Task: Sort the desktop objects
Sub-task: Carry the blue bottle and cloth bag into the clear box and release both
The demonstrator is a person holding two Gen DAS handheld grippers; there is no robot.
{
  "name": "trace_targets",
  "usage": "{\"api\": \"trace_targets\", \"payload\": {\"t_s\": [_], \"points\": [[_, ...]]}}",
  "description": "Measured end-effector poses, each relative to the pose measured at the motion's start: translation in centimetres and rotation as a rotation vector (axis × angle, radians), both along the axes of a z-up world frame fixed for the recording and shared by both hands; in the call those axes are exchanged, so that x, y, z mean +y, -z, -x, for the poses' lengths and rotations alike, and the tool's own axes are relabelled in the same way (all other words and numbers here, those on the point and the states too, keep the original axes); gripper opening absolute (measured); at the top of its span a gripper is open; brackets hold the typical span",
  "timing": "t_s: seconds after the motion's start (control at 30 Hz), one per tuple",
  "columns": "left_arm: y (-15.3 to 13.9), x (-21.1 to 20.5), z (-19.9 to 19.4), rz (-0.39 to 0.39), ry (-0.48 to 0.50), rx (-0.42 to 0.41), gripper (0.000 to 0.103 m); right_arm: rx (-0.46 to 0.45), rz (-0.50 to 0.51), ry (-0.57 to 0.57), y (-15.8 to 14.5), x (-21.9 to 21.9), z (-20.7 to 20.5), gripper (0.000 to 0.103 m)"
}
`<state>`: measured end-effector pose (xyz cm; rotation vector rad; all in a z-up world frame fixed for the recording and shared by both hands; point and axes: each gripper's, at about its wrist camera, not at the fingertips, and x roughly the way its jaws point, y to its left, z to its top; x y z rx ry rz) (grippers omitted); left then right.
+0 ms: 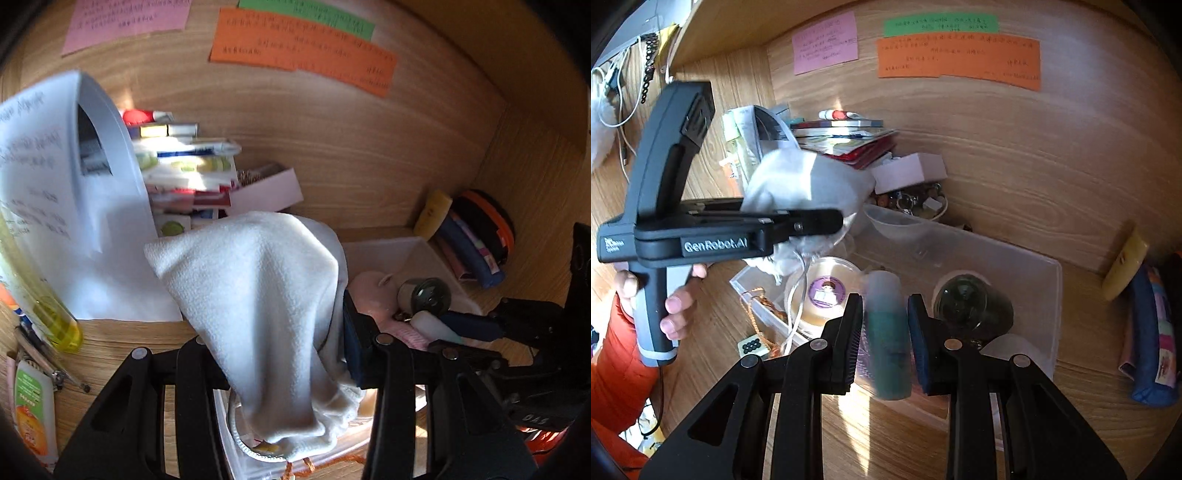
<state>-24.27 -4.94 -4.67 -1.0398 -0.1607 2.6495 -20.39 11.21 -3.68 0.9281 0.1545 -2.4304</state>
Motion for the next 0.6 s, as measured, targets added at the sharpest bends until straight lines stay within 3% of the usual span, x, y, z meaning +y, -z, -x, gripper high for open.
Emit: {"api": "trace_targets", "payload": {"t_s": [0.17, 0.43, 0.6], "points": [[0.4, -0.1, 0.5, -0.004, 0.002, -0.004, 0.046, 0.015, 0.003, -0.009, 0.2, 0.2, -0.2, 0.023], [0.9, 1.5, 0.1, 0.073, 0.017, 0.020, 0.053, 0.064, -0.033, -0.004, 0.4, -0.3, -0.7, 0.023], [0.9, 1.3, -0.1, 0.078, 0.025, 0.013, 0.061, 0.063, -0.049, 0.003, 0.6, -0.5, -0.7, 0.033]]}}
